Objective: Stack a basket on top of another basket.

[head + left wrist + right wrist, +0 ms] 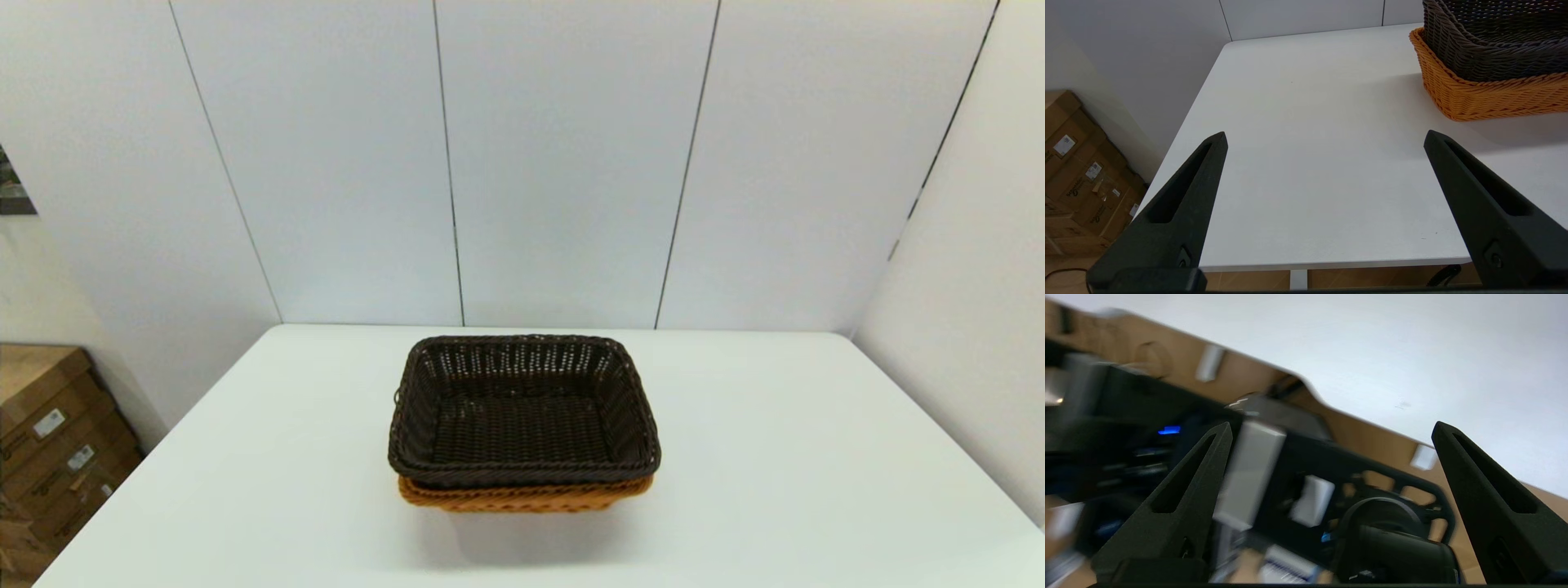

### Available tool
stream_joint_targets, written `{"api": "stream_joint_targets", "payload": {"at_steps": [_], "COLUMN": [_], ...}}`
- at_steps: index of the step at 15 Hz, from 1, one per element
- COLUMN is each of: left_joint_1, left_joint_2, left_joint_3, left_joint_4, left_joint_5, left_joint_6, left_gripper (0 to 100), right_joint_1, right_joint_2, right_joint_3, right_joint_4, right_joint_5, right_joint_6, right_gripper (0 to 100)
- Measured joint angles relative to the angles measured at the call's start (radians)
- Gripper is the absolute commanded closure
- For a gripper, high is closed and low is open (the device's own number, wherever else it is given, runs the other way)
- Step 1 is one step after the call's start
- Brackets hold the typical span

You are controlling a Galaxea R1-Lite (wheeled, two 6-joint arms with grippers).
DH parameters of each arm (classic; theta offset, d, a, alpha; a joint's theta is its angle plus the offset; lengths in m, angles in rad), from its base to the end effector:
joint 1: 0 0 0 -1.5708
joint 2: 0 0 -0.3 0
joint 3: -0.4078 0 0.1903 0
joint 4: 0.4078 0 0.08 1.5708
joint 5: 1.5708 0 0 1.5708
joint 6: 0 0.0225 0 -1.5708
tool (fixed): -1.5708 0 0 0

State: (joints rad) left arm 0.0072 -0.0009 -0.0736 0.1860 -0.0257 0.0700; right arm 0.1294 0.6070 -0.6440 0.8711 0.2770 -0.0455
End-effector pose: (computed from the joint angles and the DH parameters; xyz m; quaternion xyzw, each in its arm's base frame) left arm -0.0295 -0.0008 0.0766 0.0340 0.0554 -0.0112 0.9978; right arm -0.0071 0.0053 0.1777 0.0095 0.3997 0.1936 0.8959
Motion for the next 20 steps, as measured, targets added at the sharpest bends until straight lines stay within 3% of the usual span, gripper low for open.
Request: {"api": "stream_joint_targets", "payload": {"at_steps": [4,7,15,18,20], "left_joint_1": [0.0,0.0,0.0,0.0,0.0], "left_joint_2": [0.0,0.0,0.0,0.0,0.0], "left_joint_3": [0.0,0.0,0.0,0.0,0.0], "left_joint_4": [0.0,0.0,0.0,0.0,0.0], "left_joint_5": [0.0,0.0,0.0,0.0,0.0], "left_joint_6": [0.0,0.0,0.0,0.001,0.0], "left_gripper": [0,0,0,0,0], "right_joint_1": [-0.036,-0.087,-0.128,-0.128,-0.128], "right_joint_2": [-0.209,-0.333,-0.572,-0.602,-0.607], "right_joint_3": [0.197,0.262,0.293,0.322,0.372], "right_joint_4": [-0.177,-0.191,-0.197,-0.269,-0.376], "right_joint_5": [-0.051,-0.055,-0.06,-0.138,-0.167], "right_joint_6": [-0.056,-0.095,-0.108,-0.093,-0.09], "right_gripper": [0,0,0,0,0]}}
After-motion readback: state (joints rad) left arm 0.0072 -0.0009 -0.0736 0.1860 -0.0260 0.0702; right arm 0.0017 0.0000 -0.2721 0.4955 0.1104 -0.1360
